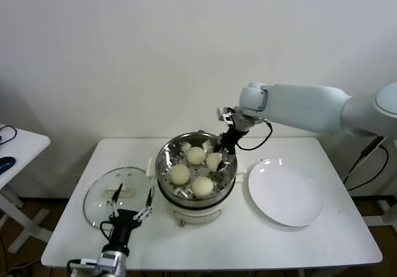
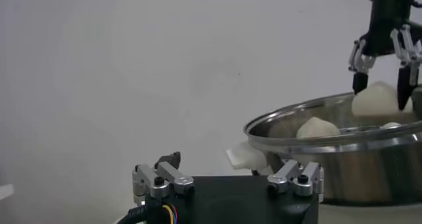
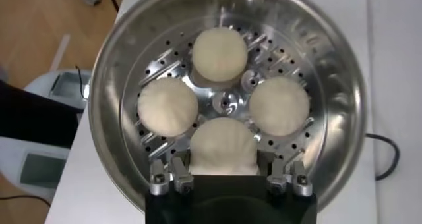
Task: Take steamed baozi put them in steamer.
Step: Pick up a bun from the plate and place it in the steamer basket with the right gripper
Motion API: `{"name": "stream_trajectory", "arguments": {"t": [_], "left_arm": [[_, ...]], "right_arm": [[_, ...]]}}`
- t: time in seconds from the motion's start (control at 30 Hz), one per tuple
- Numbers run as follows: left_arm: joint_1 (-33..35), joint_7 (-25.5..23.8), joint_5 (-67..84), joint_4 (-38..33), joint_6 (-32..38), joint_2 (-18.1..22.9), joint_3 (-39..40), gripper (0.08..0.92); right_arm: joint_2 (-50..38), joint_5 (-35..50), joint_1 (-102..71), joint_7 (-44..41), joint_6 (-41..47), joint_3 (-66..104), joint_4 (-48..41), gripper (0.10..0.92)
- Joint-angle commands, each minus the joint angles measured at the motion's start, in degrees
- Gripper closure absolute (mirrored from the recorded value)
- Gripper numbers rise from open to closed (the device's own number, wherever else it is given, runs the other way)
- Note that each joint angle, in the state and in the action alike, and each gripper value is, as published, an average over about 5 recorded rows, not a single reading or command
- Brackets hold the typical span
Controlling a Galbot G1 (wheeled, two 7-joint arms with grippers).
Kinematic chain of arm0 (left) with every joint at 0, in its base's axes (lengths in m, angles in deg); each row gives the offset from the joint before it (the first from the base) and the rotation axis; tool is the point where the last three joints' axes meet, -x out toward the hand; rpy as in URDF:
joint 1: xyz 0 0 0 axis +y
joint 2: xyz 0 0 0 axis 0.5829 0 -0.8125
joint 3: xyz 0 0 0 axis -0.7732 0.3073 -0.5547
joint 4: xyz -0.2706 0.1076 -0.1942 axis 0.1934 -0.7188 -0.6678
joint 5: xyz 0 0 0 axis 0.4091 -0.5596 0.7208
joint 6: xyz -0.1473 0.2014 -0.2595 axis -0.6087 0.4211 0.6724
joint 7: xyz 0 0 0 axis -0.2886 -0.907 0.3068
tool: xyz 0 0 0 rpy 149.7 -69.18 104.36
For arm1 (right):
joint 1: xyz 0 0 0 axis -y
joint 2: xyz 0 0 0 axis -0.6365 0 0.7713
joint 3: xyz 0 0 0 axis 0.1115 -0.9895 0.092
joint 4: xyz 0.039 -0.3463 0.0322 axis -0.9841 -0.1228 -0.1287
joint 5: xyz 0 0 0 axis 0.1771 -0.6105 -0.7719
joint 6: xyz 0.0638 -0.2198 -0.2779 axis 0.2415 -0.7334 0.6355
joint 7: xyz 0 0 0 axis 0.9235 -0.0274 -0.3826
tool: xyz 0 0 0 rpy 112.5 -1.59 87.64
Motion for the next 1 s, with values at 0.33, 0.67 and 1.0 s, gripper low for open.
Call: {"name": "stream_trajectory", "arguments": {"t": [0.33, 0.67, 1.0], "left_arm": [[0.1, -0.1, 0.1, 0.1, 0.1, -0.1, 0.0, 0.177], [0.0, -0.1, 0.1, 0.1, 0.0, -0.3, -0.1, 0.177], [-0.1, -0.1, 0.0, 0.2, 0.0, -0.3, 0.0, 0.177]], "right_arm": [[1.8, -4.5, -3.2, 0.3, 0.1, 0.2, -2.9, 0.364], [1.4, -5.2, -3.6, 0.6, 0.1, 0.7, -3.0, 0.364], [1.1, -5.3, -3.7, 0.6, -0.2, 1.5, -2.4, 0.225]]}}
